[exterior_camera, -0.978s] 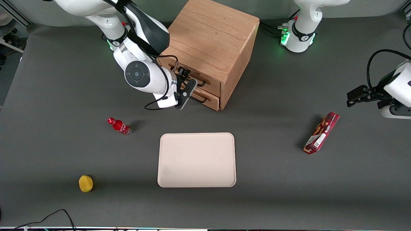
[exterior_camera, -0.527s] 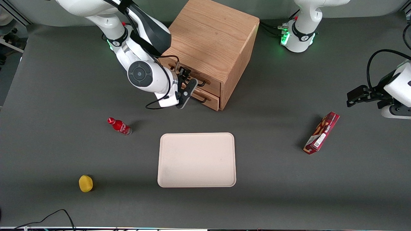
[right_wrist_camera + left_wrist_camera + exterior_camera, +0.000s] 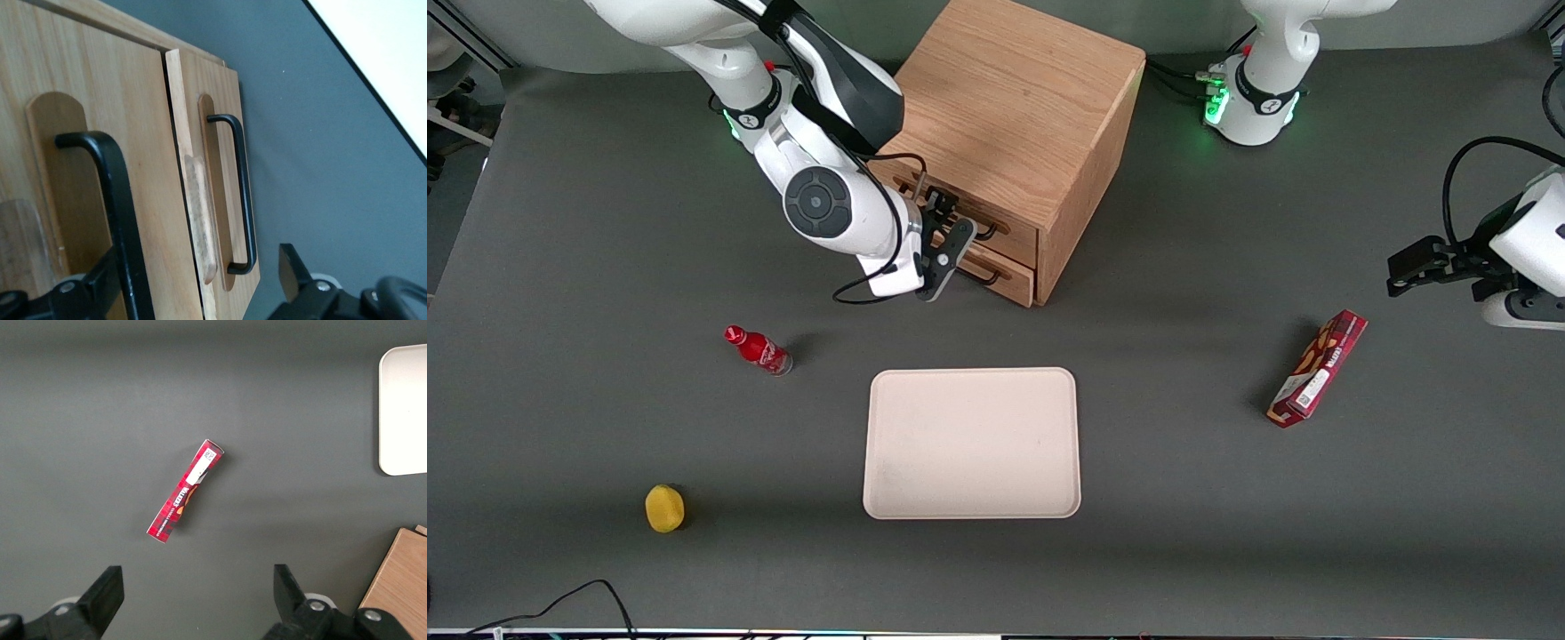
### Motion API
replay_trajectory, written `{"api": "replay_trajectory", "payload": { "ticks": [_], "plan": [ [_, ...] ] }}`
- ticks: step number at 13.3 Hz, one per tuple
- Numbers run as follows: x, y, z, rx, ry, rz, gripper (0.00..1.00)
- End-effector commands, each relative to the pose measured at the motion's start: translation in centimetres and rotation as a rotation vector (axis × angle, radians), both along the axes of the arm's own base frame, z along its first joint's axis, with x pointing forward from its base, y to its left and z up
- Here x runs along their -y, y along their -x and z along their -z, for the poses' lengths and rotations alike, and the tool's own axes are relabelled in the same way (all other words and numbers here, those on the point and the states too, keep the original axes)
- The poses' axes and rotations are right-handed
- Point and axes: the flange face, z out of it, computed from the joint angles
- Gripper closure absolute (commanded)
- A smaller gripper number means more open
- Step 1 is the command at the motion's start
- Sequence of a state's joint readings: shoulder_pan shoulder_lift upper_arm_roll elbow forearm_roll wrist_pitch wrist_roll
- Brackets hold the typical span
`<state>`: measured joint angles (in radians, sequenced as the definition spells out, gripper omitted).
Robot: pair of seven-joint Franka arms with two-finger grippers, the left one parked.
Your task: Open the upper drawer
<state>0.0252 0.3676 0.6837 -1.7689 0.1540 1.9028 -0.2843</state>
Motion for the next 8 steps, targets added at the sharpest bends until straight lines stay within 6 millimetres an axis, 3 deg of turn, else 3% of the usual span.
{"api": "replay_trajectory", "payload": {
  "ticks": [1,8],
  "plan": [
    [-0.2,0.4,0.3,0.034,-0.001,-0.014,0.00],
    [-1.4,1.6,1.4,0.050,-0.008,-0.029,0.00]
  ]
}}
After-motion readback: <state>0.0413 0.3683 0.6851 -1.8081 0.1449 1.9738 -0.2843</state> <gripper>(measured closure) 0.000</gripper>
